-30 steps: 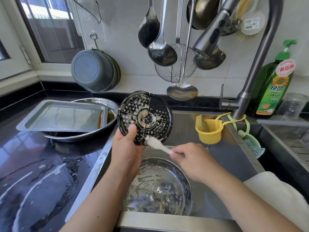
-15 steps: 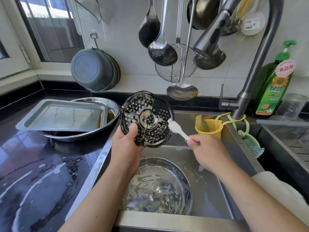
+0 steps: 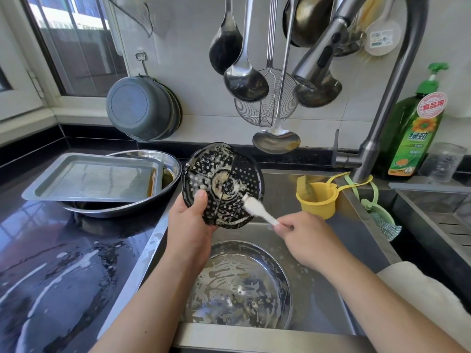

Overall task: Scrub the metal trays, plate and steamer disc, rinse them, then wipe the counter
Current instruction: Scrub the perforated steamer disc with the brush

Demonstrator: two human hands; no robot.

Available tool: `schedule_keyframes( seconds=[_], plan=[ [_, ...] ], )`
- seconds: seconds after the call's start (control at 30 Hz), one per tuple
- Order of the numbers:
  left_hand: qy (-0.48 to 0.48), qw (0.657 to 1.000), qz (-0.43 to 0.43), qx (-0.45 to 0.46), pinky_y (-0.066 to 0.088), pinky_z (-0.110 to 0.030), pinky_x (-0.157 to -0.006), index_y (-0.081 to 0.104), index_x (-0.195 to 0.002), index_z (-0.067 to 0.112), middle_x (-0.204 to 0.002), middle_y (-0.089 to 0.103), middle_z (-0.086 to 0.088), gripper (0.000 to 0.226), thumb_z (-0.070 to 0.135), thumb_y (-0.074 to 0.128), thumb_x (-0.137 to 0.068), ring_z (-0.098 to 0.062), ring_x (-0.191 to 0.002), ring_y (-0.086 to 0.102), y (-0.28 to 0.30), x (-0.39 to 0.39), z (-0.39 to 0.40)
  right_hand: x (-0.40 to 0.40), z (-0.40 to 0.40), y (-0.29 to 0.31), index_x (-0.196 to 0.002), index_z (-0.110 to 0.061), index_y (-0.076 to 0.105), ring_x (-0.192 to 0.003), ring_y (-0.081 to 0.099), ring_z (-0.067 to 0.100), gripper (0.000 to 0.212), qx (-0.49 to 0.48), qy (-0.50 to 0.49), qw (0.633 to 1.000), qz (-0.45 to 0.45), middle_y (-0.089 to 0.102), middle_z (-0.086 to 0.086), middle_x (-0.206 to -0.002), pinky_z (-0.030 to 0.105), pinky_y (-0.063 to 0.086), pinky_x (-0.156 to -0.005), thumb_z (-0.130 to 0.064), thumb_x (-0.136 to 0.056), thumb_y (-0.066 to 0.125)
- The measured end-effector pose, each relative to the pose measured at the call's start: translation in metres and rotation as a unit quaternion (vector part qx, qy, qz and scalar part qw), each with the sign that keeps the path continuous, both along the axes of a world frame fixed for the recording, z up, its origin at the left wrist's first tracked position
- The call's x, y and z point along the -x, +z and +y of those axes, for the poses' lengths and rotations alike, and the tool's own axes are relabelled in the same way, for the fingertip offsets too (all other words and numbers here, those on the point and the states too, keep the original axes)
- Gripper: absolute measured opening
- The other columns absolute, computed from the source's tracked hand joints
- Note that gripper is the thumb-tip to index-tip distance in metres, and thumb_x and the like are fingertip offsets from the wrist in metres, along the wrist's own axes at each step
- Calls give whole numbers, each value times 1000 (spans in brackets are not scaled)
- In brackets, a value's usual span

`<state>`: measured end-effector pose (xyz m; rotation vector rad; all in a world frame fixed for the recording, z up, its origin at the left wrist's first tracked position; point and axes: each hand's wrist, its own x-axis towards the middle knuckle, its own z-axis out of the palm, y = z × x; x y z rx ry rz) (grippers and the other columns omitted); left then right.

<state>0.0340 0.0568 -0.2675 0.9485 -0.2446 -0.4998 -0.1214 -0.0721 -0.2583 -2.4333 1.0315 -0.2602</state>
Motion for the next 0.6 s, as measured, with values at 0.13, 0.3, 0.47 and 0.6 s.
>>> schedule_keyframes(
  seconds=[0.13,0.3,0.47,0.6],
  plan=[
    [5,999,-28,-23,58,-48,-86,66,-118,14,-107,79,-6,24,8,45,-110,-23,-102,75,-1,-2,1,-5,5,-4,-75,-21,66,-60,47,21,31,-11,29,998,53,53,-1,-62,31,31,-53,-36,-100,56],
    [-11,993,-95,-68,58,-53,-95,69,-120,14,-113,77,-11,24,9,48,-109,-30,-110,73,-3,3,0,11,-11,10,-68,-27,56,-66,50,19,37,79,-60,993,60,56,-3,-71,30,33,-50,-33,-104,48],
    [-18,991,-109,-77,53,-58,-103,71,-117,12,-114,76,-16,23,10,50,-108,-35,-112,71,-7,2,-1,7,1,11,-80,-24,59,-63,43,16,26,139,-9,986,91,47,-5,-68,33,26,-52,-26,-104,50],
    [-21,991,-111,-77,52,-61,-103,72,-114,12,-113,76,-17,22,11,51,-108,-38,-112,71,-9,0,-2,3,5,6,-85,-21,64,-64,43,17,23,147,19,984,96,49,-5,-69,36,29,-57,-27,-103,51]
  ],
)
